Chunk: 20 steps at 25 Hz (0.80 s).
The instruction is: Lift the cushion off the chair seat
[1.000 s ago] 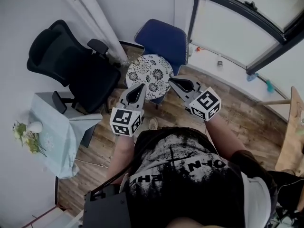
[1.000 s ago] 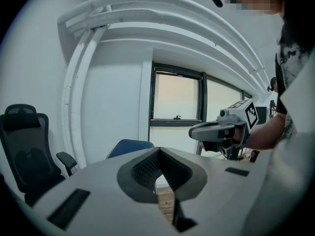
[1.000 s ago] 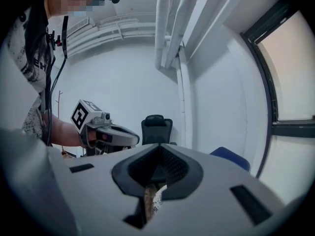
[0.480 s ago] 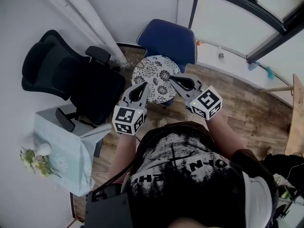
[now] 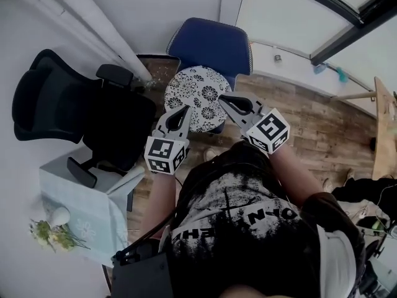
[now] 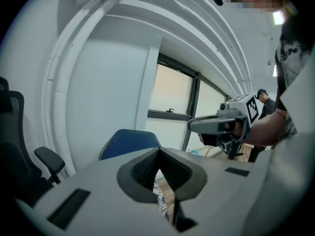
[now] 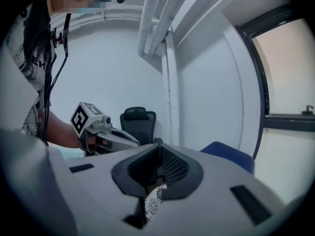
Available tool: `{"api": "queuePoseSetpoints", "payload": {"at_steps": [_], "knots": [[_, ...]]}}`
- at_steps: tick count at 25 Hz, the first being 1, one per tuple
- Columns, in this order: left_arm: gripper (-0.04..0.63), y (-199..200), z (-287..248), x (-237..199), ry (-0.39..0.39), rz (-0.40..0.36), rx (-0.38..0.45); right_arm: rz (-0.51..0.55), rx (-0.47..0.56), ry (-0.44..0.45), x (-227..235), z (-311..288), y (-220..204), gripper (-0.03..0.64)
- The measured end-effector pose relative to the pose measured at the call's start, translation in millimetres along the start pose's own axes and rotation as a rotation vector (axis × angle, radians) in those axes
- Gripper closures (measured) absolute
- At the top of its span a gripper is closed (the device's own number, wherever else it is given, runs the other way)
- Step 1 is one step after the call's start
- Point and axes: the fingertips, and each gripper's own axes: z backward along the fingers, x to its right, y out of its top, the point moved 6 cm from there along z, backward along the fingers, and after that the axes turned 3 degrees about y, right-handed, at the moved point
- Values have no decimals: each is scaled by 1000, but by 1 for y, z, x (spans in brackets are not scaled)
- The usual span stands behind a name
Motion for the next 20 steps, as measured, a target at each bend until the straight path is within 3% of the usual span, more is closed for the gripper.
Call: {"api": "queuePoseSetpoints", "payload": {"at_steps": [10,20], "knots": [[581,-6,-34,2,-28,20,-51,-41,-33,-31,30,-5,-16,597],[581,-18,-79,-4,2,59,-128,-88,-138,39,80,-24,-49,597]]}}
